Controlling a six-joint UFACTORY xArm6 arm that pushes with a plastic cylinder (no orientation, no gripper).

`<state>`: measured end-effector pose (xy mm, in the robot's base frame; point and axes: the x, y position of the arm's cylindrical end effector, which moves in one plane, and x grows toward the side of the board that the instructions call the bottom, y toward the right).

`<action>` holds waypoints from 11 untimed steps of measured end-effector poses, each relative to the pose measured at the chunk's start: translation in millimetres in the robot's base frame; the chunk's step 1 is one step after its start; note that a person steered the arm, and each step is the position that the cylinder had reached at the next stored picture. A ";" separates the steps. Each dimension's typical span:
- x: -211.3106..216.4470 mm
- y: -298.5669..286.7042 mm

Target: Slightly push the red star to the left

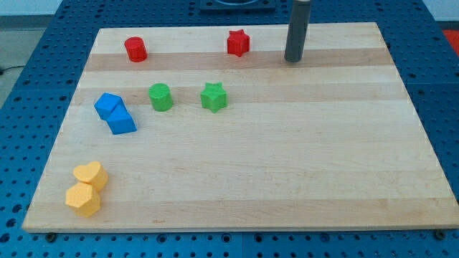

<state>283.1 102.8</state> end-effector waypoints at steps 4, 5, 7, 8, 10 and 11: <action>-41.2 -74.8; -15.0 -106.3; 17.8 -32.2; 40.7 -33.1; 41.1 -42.5; 41.0 -52.0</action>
<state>324.2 50.8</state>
